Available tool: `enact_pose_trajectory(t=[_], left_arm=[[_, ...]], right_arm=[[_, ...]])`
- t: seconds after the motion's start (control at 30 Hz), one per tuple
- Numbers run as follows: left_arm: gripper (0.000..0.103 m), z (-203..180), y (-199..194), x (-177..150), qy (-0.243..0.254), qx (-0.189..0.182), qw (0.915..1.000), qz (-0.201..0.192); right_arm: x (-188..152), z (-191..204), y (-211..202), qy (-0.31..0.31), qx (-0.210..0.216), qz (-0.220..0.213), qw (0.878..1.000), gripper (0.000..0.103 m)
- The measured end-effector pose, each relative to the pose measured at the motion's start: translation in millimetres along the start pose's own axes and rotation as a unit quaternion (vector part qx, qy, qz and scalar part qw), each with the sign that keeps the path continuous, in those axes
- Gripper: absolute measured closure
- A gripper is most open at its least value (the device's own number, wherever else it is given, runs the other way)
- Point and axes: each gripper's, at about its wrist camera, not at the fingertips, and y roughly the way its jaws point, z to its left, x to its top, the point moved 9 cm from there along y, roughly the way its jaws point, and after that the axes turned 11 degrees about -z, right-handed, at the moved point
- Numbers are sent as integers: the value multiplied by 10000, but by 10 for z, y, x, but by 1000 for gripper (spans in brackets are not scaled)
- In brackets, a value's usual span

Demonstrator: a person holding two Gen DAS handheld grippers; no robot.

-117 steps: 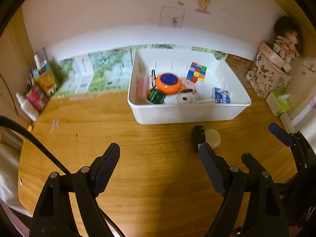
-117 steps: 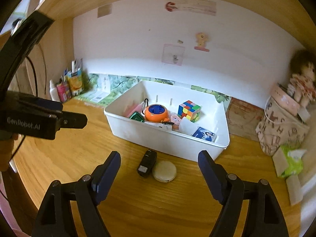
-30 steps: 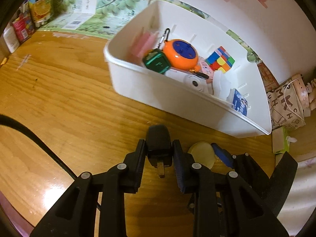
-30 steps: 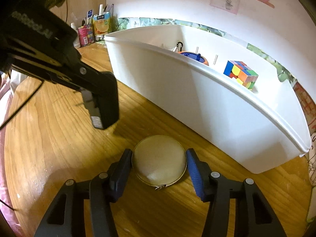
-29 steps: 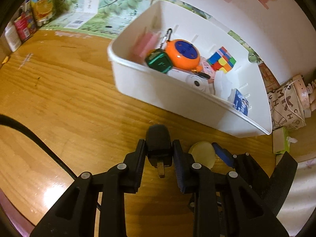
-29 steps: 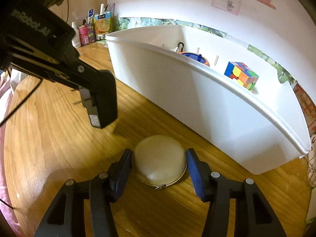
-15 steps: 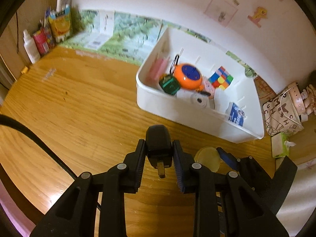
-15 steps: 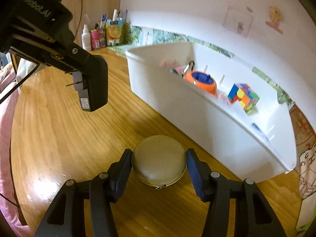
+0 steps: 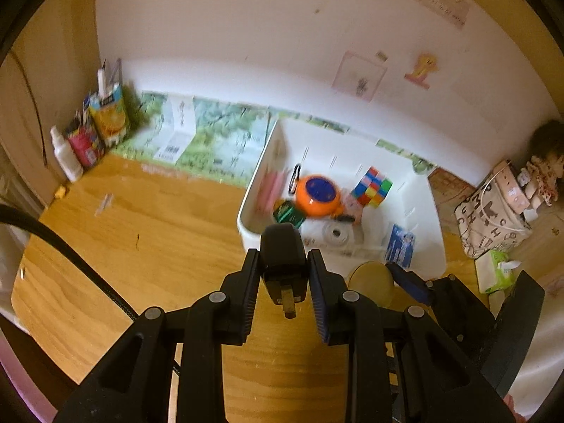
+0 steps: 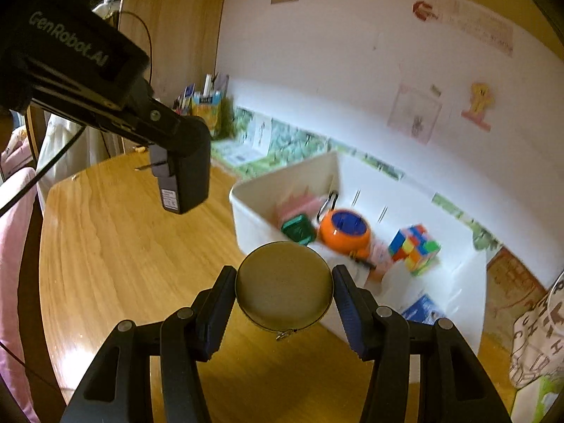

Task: Organize rigid objects
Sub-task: 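Carry the black charger and beige case over the white bin with both tools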

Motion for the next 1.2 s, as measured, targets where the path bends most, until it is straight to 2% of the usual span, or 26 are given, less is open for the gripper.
enact_pose_trajectory(t=[0.3,0.73,0.93,1.2], left_arm=[[74,-299,167,272,233,-280,9992,-148],[74,-583,650,412,260,-705,9972,-42],[74,-626,920,428,262,-935,9953,48],[74,-664,1154,422,377,-1103,9932,74]], right_arm=[[233,-354,12,125,-443,-205,9987,47],[134,-1152,103,610,-1226,-82,9905,47],[4,-1311,207,778,-1352,134,9877,47],[-132,-1321,349,827,-1292,435,9872,47]])
